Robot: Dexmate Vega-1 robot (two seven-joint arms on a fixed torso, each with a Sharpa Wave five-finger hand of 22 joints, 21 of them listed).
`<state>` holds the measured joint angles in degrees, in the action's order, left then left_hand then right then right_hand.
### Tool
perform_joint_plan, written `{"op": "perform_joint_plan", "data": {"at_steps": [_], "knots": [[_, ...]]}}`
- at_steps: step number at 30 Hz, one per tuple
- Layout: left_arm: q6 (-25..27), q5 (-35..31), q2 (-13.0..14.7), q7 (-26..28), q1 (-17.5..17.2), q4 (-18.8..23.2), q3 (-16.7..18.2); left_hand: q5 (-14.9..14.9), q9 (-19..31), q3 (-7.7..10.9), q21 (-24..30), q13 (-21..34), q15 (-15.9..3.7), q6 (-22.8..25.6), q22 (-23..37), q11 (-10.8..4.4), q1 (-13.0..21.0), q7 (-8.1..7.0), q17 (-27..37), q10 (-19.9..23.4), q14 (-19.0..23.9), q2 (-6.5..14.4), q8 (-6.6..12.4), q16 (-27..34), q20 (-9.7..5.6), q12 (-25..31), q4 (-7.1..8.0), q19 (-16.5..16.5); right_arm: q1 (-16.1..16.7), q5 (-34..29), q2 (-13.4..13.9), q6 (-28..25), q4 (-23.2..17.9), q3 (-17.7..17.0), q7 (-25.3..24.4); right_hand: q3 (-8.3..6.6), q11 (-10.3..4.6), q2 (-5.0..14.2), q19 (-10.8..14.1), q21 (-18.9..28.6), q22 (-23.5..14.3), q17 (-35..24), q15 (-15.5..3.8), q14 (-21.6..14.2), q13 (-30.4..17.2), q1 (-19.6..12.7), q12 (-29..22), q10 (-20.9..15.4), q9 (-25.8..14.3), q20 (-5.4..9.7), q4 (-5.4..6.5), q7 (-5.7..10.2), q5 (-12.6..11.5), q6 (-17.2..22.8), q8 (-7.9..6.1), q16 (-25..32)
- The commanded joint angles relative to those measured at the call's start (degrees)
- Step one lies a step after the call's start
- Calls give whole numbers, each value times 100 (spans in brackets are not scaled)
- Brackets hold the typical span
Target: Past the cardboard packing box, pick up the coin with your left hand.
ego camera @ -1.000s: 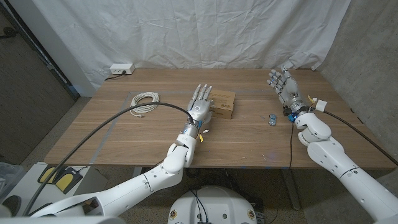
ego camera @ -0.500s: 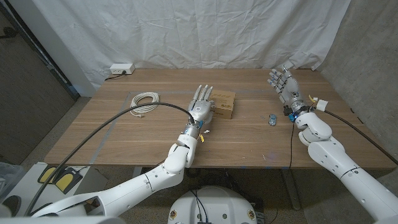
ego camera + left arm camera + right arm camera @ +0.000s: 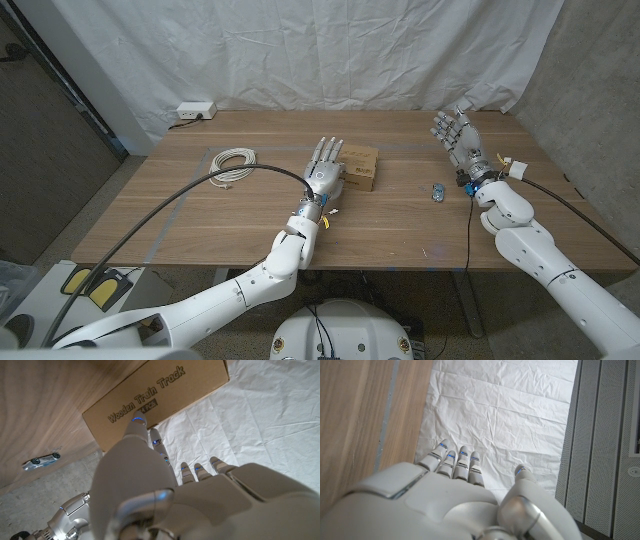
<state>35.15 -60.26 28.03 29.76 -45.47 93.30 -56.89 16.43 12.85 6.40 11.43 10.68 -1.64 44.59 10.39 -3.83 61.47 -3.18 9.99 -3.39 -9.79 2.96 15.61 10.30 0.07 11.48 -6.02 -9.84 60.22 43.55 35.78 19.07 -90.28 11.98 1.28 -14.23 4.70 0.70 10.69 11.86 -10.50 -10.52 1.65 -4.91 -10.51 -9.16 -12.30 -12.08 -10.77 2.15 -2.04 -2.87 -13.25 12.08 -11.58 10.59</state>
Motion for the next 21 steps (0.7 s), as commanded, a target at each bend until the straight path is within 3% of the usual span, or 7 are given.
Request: {"op": "perform_joint_plan", "data": {"at_steps": [1,21], "knots": [[8,57,-40,58,27,-86,-19,-32,38,-26,33,-4,-58,162,20,-34,37,36,18,73,-23,48,85,49,-34,60,-12,-262,-39,30,-18,-7,75,6,30,4,-12,51,0,-12,-23,-33,33,-23,-11,19,9,-45,-14,94,-8,-4,-39,30,26,26],[-129,183,-161,228,245,-371,-111,-58,47,-9,66,-5,-185,498,20,-161,157,64,12,363,251,116,216,94,24,125,-52,-166,-98,62,-33,31,174,-23,82,11,-14,58,-3,-13,-23,-34,42,-26,-12,19,3,-64,-13,86,-16,9,-38,37,24,27]]}}
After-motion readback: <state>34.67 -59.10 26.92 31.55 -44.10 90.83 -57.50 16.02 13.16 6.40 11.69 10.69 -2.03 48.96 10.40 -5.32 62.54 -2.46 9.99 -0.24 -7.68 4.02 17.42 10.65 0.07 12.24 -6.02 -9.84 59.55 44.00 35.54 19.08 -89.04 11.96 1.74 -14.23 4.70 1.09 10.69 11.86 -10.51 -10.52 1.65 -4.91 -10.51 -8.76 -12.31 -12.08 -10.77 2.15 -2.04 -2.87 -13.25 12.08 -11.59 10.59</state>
